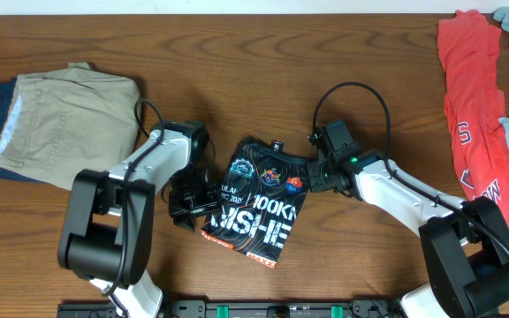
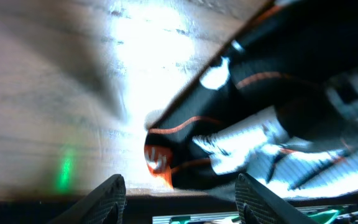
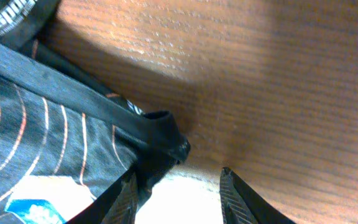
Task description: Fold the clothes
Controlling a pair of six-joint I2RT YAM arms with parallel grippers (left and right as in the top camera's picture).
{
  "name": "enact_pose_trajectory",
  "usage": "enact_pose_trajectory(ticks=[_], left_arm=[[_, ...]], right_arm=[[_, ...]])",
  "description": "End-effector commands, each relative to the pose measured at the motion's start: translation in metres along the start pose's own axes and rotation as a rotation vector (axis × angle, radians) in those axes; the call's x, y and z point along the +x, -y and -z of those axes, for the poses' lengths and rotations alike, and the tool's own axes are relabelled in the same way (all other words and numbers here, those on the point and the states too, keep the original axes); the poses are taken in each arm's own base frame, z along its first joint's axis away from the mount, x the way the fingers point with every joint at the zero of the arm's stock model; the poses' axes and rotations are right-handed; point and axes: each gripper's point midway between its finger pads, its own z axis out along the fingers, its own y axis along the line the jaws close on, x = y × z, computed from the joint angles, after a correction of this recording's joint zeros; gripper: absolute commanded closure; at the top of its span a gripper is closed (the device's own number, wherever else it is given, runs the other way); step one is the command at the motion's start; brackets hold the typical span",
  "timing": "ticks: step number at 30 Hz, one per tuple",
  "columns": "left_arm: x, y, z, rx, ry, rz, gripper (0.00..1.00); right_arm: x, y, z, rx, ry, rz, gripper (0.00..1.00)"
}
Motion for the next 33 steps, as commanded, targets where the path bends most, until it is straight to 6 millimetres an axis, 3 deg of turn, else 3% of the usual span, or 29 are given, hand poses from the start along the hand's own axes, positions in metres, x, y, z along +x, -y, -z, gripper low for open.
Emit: enact_pose_trajectory(ticks=[1,5,8,12,17,21,30,33], left_arm=[[-0.009,0.005,0.019,0.016,0.064,-0.022,0.41],[-0.034,0.016,0.038,0.061,0.184,-0.117,0.41],[-0.069,0.030,0.054,0.106,0.342,-0.227,0.11],[-0.101,0.045,0.069,0.136,0.494,-0.324,0.00],[-0.109,0.074,0.080,0.276,0.542,-0.401,0.01],[-0.113,0.081,0.078,0.313,0.543,-0.416,0.02],[-0.116,0.093,0.040,0.407,0.402,-0.412,0.01],[-0.110,0.101,0.026,0.463,0.329,-0.417,0.14]], right_arm=[[0.005,0.012,-0.002,0.048,-0.019,0.005,0.57],[0.012,0.020,-0.001,0.092,-0.045,0.005,0.54],[0.019,0.025,0.000,0.117,-0.071,0.006,0.53],[0.025,0.027,0.000,0.123,-0.098,0.006,0.52],[0.028,0.027,0.001,0.126,-0.108,0.006,0.51],[0.028,0.027,0.001,0.126,-0.109,0.006,0.51],[0.029,0.027,0.001,0.127,-0.113,0.006,0.51],[0.029,0.027,0.001,0.127,-0.113,0.006,0.51]])
